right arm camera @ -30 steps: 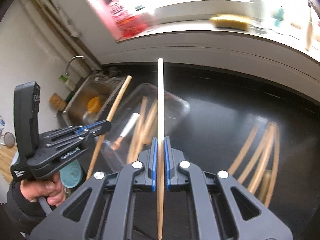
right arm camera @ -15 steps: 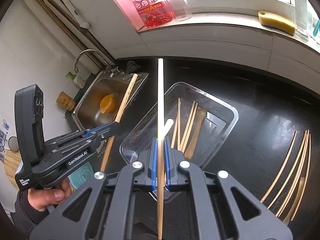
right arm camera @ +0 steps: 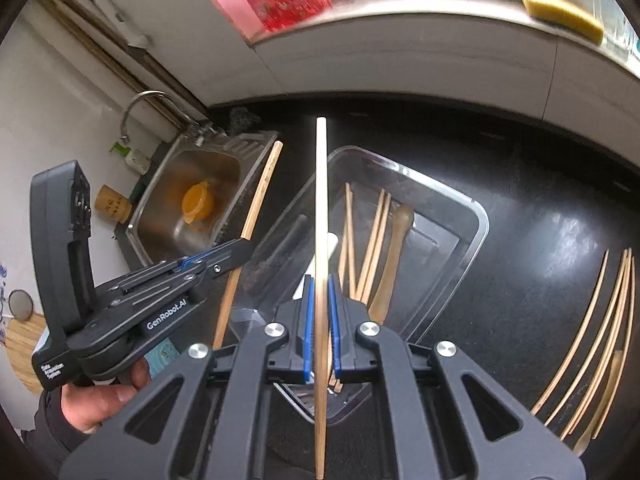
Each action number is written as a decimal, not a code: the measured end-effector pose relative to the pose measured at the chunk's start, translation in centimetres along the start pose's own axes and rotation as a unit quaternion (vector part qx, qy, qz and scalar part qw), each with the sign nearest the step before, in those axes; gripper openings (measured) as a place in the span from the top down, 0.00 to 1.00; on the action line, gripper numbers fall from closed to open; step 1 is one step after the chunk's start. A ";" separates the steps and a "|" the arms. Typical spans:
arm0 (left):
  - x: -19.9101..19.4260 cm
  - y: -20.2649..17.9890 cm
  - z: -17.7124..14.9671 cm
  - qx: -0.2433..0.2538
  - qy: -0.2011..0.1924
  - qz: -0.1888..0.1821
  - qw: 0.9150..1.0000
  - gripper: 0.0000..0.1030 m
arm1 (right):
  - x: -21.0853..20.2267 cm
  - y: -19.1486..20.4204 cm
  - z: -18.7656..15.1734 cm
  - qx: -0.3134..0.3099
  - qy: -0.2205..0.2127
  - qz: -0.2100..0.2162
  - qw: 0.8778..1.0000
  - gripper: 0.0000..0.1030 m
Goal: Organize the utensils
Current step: 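Lower both chopsticks into the tray and open both tools, then move both open tools back over the remaining chopsticks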
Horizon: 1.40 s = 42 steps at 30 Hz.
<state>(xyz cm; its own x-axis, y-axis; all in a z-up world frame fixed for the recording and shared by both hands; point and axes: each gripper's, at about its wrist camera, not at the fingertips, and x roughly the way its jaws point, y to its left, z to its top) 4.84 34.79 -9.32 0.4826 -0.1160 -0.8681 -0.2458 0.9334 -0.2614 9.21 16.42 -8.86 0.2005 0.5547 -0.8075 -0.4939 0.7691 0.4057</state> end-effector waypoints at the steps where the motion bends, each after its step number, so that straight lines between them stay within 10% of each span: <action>1: 0.7 0.1 0.0 -0.003 0.005 0.001 1.000 0.94 | 0.7 -0.3 0.1 0.003 0.006 -0.002 1.000 0.92; 22: 7.3 1.1 0.5 -0.006 0.050 0.022 0.998 0.93 | 7.0 -3.0 1.7 0.030 0.067 -0.003 0.997 0.91; 23: 7.2 1.2 0.5 -0.006 0.053 0.024 0.998 0.90 | 7.0 -3.3 1.8 0.036 0.069 -0.007 0.997 0.88; 24: 6.9 1.3 0.6 -0.007 0.050 0.031 0.998 0.76 | 6.6 -3.7 1.9 0.043 0.065 -0.011 0.997 0.62; 25: 6.5 1.5 0.7 -0.008 0.046 0.031 0.998 0.39 | 6.2 -4.0 2.1 0.046 0.058 -0.012 0.997 0.13; 26: 5.9 1.8 0.7 -0.011 0.038 0.032 0.999 0.19 | 5.5 -4.4 2.3 0.054 0.045 -0.010 0.997 0.05; 27: 5.3 2.1 0.7 -0.014 0.025 0.035 0.999 0.07 | 4.7 -4.7 2.4 0.060 0.028 -0.010 0.998 0.06; 42: -0.5 3.5 -0.7 -0.039 -0.023 0.057 0.997 0.07 | 0.1 -4.5 1.8 0.054 -0.014 0.004 0.998 0.06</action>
<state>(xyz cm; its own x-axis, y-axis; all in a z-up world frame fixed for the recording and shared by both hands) 3.14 37.89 -10.08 0.4863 0.0062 -0.8738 -0.3648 0.9101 -0.1966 12.97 13.57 -10.06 0.2208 0.5683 -0.7927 -0.4017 0.7936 0.4570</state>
